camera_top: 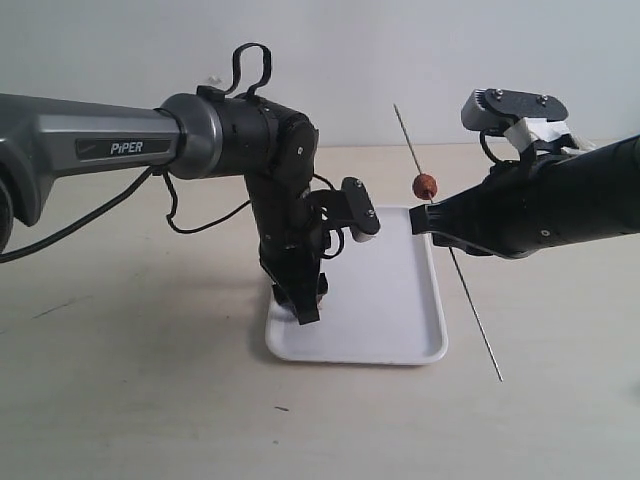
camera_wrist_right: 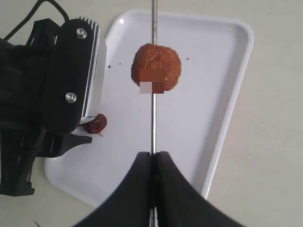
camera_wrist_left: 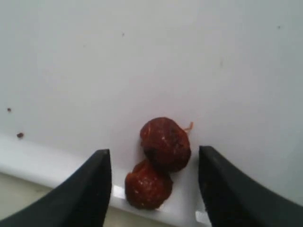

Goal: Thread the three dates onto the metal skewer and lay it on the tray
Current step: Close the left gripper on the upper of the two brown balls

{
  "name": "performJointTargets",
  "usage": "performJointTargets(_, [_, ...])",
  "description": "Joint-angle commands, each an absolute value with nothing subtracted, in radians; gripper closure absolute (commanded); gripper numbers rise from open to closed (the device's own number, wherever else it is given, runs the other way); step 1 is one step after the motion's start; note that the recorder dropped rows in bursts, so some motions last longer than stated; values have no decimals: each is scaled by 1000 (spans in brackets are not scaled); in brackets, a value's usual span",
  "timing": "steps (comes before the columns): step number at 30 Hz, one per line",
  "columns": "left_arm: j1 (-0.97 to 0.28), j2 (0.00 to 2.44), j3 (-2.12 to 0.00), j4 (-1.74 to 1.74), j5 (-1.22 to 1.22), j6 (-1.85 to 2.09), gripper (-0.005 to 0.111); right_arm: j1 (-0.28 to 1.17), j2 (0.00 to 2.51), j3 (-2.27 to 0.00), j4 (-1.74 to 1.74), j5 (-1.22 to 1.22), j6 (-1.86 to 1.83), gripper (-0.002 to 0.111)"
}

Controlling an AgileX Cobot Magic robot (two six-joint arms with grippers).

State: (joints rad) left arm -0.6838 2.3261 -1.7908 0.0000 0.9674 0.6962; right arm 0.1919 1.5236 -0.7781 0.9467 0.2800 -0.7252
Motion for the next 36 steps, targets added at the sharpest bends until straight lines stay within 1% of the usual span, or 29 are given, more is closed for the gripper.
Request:
performJointTargets(1, [-689,2329,-1790,-7,959,698,52,187,1522,-784,942,270,-731,108])
performJointTargets(32, [-688,2331,-1790,30,993,646,52,187,1522,-784,939,280,-733,108])
performJointTargets(36, [-688,2331,-1790,31,993,626,56,187,1522,-784,939,280,-738,108])
